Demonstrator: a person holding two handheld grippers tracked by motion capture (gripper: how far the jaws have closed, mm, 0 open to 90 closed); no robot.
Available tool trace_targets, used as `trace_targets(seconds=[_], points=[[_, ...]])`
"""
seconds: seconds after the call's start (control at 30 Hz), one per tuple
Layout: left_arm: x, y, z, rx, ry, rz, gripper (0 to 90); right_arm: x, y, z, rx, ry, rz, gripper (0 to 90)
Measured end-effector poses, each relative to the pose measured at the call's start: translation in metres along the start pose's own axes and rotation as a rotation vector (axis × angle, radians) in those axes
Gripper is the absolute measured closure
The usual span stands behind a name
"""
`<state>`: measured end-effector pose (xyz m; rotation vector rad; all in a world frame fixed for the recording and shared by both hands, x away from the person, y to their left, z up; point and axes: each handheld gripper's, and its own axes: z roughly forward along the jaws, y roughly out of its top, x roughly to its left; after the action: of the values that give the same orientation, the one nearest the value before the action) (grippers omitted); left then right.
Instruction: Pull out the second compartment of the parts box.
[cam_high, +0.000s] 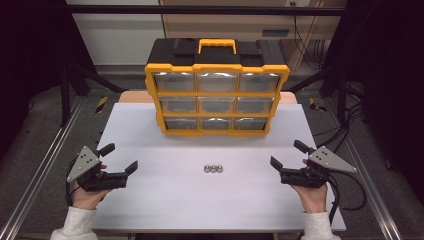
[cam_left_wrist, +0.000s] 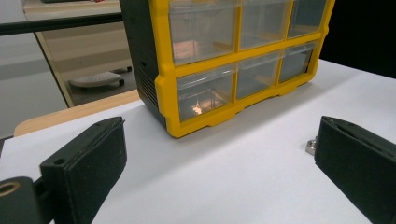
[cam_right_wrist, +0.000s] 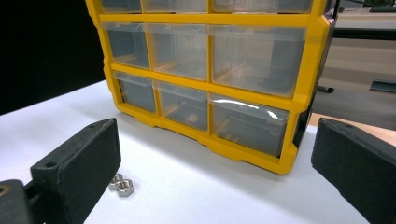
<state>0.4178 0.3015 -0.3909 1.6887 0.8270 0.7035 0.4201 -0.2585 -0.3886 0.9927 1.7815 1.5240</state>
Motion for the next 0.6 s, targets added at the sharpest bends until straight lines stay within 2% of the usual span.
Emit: trace_targets(seconds=[0.2,0.33,0.5,0.6], points=[[0.001,-0.002,0.002,0.008,0.004,0.001,1.7,0.004,0.006,0.006,0.022,-0.017,-0.031,2.2],[0.001,-0.001,0.001,0.004,0.003,0.001,1.7,0.007,0.009,0.008,0.005,-0.012,-0.026,2.6],[0.000,-0.002,0.002,0.004,0.004,0.003,1.7,0.010,0.019,0.013,-0.008,-0.013,-0.045,2.9],[0.000,-0.002,0.002,0.006,0.001,0.007,1.7,0.012,0.028,0.020,0.001,-0.019,-0.079,3.4]])
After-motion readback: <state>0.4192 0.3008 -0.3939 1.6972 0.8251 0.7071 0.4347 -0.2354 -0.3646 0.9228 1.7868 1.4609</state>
